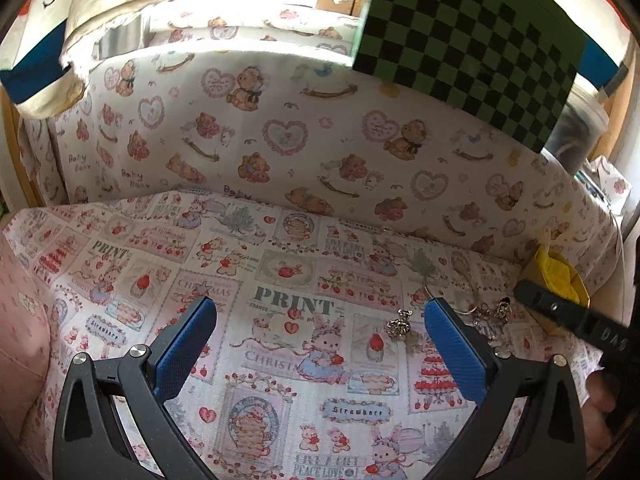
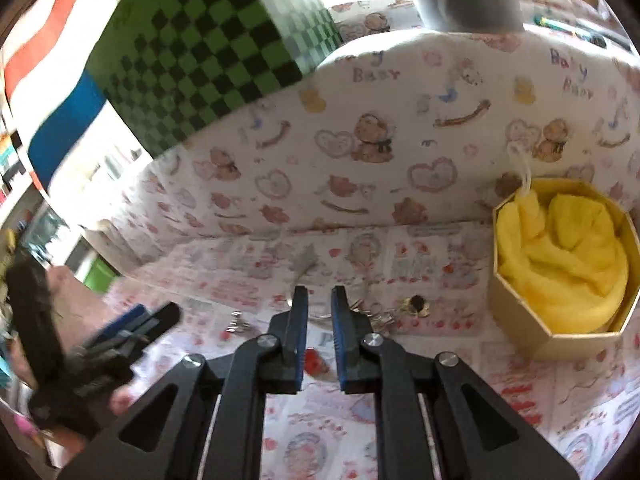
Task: Organize jewelry
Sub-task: 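Close the right gripper on the silver charms and lift them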
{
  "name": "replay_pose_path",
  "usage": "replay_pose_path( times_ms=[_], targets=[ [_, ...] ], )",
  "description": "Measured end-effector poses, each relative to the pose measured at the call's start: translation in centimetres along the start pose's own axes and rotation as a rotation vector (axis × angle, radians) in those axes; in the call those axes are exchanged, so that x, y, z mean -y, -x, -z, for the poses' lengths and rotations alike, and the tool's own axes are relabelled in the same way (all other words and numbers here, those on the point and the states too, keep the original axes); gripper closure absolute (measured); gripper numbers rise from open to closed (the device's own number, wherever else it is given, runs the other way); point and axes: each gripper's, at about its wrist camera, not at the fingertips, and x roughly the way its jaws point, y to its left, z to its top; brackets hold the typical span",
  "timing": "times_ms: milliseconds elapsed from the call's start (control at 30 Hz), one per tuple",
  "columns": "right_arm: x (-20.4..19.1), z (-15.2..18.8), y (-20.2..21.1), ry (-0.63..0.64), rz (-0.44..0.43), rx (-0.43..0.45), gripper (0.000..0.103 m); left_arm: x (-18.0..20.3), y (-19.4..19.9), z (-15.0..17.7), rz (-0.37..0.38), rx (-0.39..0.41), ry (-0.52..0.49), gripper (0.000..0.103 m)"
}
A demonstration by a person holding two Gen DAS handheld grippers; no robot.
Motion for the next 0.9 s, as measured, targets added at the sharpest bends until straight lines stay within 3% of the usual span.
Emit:
replay_pose_path(
  times_ms=[233, 533, 633, 700, 900],
  targets=[
    [-0.5, 0.2, -0.2, 0.065, 0.149, -0.028, 0.089, 0.6, 0.2, 0.2, -0.015, 0.010, -0.047, 0.000],
    [-0.1, 0.7, -2.2, 0.132, 0.233, -0.065, 0.089, 0.7, 0.1, 0.4, -0.017, 0.003, -0.057, 0.000],
    [0.0, 0.9, -2.4, 0.129, 0.227, -0.085, 0.088, 0.6, -0.4, 0.5, 0.002, -0.024, -0.052, 0.000],
    [-0.1, 0.9, -2.6, 0.136, 0.231, -0.092, 0.073, 0.7, -0.5, 0.5, 0.006, -0.032, -0.049, 0.000],
    [-0.4, 1.1, -3.0, 0.159, 0.210, -0.116, 0.071, 0.6, -0.6, 0.5, 0.010, -0.036, -0.043, 0.000]
  ],
)
